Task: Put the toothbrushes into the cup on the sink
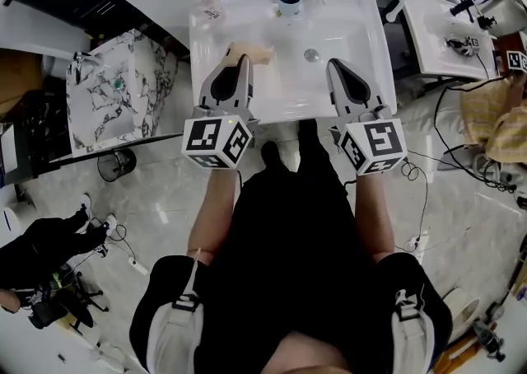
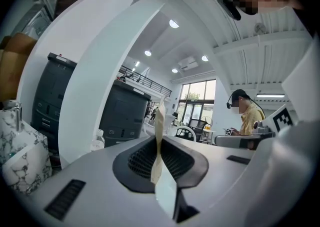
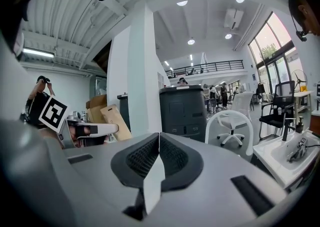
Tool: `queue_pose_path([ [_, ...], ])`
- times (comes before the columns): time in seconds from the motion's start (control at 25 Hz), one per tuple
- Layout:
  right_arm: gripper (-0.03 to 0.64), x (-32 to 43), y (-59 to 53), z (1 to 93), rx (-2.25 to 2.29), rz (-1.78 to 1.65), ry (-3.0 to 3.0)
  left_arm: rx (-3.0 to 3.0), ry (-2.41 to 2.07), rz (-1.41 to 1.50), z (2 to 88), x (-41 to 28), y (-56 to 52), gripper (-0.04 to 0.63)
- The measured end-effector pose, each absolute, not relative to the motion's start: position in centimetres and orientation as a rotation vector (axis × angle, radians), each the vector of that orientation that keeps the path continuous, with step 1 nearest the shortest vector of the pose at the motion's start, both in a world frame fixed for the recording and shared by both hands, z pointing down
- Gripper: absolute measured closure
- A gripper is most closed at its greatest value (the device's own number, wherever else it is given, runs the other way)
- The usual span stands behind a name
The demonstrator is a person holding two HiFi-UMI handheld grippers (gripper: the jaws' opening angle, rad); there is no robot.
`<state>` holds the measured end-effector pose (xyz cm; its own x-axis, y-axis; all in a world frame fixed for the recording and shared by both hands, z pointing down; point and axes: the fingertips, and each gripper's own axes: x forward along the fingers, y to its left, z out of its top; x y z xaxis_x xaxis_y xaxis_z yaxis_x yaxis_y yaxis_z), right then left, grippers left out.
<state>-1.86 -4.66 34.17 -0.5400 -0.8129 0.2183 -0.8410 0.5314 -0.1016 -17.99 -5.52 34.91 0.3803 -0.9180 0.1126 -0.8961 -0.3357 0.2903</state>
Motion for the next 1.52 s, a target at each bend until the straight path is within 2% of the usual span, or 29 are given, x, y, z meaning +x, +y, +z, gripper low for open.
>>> queue_pose_path([
  [0.84, 0.586, 0.3, -15.8, 35.1, 1.164, 0.34, -2.759, 2.24, -1.804, -0.053, 34.3, -14.3, -13.3, 0.557],
  [1.52, 0.586, 2.0, -19.5, 39.6, 0.948, 0.468, -2.783, 2.089, -1.872, -0.008, 38.4, -10.7, -15.5, 0.557],
])
